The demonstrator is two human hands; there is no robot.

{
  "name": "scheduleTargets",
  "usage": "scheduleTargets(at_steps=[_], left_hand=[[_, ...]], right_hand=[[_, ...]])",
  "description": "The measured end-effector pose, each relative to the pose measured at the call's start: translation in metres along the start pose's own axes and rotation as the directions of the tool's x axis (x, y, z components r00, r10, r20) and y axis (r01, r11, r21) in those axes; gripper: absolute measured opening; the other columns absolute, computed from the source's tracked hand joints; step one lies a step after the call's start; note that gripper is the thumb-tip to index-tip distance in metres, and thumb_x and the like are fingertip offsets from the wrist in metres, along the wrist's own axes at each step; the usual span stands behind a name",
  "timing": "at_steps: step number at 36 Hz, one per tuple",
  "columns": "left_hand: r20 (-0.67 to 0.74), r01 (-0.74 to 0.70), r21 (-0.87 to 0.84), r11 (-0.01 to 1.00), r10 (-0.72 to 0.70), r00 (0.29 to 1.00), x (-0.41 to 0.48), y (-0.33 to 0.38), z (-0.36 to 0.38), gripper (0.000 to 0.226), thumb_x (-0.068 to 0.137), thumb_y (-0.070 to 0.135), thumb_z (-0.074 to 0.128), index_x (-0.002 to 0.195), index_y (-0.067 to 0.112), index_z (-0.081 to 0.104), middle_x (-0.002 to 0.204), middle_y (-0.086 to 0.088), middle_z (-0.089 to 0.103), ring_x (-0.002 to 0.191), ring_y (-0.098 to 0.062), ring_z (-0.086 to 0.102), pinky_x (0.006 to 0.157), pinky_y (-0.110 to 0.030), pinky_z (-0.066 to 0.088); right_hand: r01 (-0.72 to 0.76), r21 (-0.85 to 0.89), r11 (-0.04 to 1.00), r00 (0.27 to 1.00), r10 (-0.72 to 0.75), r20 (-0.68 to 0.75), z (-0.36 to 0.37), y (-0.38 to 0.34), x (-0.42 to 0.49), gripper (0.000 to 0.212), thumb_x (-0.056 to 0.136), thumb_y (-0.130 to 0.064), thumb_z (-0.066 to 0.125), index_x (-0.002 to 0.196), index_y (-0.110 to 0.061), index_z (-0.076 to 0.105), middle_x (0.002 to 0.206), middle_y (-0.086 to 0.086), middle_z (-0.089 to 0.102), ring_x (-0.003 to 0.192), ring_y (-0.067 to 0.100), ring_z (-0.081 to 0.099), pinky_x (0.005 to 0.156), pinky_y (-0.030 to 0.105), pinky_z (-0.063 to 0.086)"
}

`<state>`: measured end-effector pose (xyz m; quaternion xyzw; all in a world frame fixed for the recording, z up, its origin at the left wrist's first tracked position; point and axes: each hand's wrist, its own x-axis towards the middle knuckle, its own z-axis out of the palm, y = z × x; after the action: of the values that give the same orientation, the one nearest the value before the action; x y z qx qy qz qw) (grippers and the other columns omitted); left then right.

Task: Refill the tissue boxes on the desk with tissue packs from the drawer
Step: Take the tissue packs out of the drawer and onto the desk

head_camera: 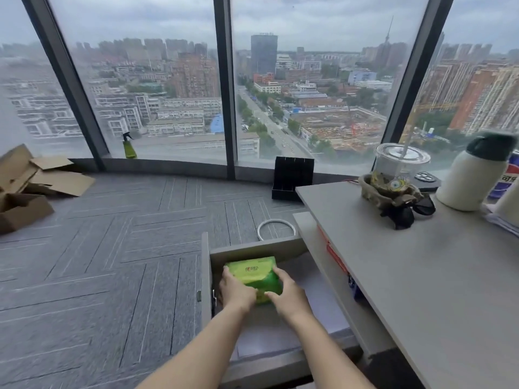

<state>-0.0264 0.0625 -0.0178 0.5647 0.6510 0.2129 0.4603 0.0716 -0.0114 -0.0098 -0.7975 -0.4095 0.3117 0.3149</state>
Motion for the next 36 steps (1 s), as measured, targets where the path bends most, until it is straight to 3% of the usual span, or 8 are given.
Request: scheduleTargets(at_steps=[12, 18, 27, 36], left_hand=[[-0.022, -0.128, -0.018, 0.992, 0.128, 0.992, -0.012, 0.015, -0.007, 0.095, 0.073, 0.013, 0.078, 0.150, 0.012, 0.021, 0.149, -0.018, 0.033, 0.136, -0.033, 0.037, 0.115, -0.039, 0.027], [-0.071, -0.239, -0.128, 0.962, 0.232, 0.970, -0.039, 0.050, -0.025, 0.086, 0.082, 0.017, 0.071, 0.150, 0.021, 0.019, 0.149, -0.012, 0.032, 0.133, -0.035, 0.036, 0.109, -0.042, 0.032], [-0.184, -0.492, -0.154, 0.857, 0.464, 0.866, -0.113, 0.100, -0.072, 0.084, 0.081, 0.023, 0.073, 0.149, 0.027, 0.023, 0.145, -0.010, 0.035, 0.130, -0.032, 0.032, 0.108, -0.043, 0.030], [-0.155, -0.657, -0.215, 0.723, 0.639, 0.754, -0.190, 0.117, -0.084, 0.085, 0.073, 0.029, 0.080, 0.144, 0.029, 0.035, 0.131, -0.007, 0.044, 0.121, -0.025, 0.042, 0.103, -0.036, 0.035]], right_hand=[[0.011, -0.045, 0.999, 0.976, -0.021, -0.216, -0.006, -0.017, -0.009, 0.055, 0.089, -0.021, 0.060, 0.138, -0.039, 0.046, 0.127, 0.002, 0.066, 0.114, 0.026, 0.061, 0.094, 0.031, 0.048], [0.132, -0.135, 0.982, 0.914, -0.173, -0.367, -0.036, -0.056, -0.033, 0.053, 0.091, -0.019, 0.058, 0.138, -0.038, 0.045, 0.124, -0.003, 0.068, 0.107, 0.022, 0.066, 0.087, 0.035, 0.054], [0.267, -0.224, 0.937, 0.785, -0.347, -0.514, -0.091, -0.105, -0.100, 0.053, 0.090, -0.021, 0.061, 0.139, -0.035, 0.045, 0.126, -0.006, 0.067, 0.107, 0.019, 0.066, 0.091, 0.033, 0.051], [0.217, -0.244, 0.945, 0.672, -0.326, -0.665, -0.142, -0.106, -0.189, 0.053, 0.086, -0.028, 0.068, 0.135, -0.039, 0.050, 0.112, -0.005, 0.073, 0.097, 0.015, 0.069, 0.082, 0.028, 0.051]])
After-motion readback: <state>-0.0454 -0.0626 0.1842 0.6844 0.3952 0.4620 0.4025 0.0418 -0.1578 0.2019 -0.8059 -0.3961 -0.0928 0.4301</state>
